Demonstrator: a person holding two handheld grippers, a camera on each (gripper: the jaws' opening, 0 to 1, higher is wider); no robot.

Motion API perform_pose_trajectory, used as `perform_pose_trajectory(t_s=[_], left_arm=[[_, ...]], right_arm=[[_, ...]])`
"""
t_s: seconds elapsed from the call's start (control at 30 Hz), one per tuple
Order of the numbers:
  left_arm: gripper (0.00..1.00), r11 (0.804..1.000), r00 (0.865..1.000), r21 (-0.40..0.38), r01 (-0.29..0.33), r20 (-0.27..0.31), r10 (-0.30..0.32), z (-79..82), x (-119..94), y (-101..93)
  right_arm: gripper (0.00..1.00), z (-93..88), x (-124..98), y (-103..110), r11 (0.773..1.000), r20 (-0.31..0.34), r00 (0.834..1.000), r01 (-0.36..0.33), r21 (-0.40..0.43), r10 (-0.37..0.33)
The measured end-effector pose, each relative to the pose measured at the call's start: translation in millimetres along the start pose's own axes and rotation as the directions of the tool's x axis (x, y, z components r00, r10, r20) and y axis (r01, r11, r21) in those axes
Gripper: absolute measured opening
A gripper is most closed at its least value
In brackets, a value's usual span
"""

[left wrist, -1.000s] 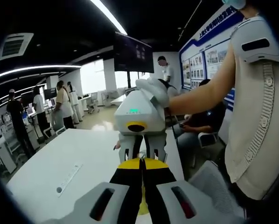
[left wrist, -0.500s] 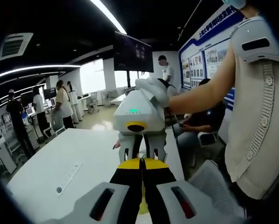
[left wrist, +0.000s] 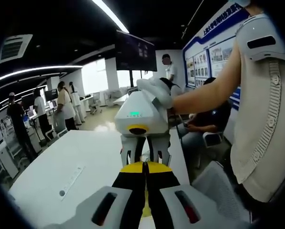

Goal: Compare the silicone blocks by pressing each to a similar depth, holding the contact briefly, and releasing to observe deformation and rebound differences across the visible hardness samples.

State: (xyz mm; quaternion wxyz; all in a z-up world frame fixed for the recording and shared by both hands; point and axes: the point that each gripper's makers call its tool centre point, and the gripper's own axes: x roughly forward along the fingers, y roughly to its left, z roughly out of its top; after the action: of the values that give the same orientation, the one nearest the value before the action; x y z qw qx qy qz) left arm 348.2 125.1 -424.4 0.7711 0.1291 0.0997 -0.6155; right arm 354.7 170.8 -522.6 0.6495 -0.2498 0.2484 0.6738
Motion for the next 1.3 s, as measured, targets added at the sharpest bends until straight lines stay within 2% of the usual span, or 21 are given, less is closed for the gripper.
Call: perform_pose_trajectory(t_s=[0.13, 0.2, 1.0, 1.3], left_arm=[[0.0, 1.0, 1.0, 0.001, -0.002, -0.003, 0.002, 0.0, -0.6, 0.1], [0.0, 1.0, 1.0, -0.001, -0.001, -0.002, 0.001, 0.6, -1.0, -0.5], [0.0, 1.0, 1.0, -0.006, -0.004, -0.012, 0.004, -1.6, -0.2, -3.7], [0.0, 0.999, 1.0, -0.034, -0.006, 0.002, 0.006, -0.3, 2.2, -4.6]], right_arm=[[0.12, 0.4, 0.0, -0.3, 1.0, -0.003, 1.0, 0.002, -0.006, -0.002], [0.12, 0.8, -0.1, 2.9, 1.0, -0.001, 1.0, -0.019, 0.015, 0.019], [0.16, -3.4, 0.2, 5.9, 0.999, -0.016, 1.0, -0.022, -0.037, 0.022], [0.18, -4.7, -2.0, 9.3, 0.999, -0.004, 0.999, -0.039, -0.008, 0.039]])
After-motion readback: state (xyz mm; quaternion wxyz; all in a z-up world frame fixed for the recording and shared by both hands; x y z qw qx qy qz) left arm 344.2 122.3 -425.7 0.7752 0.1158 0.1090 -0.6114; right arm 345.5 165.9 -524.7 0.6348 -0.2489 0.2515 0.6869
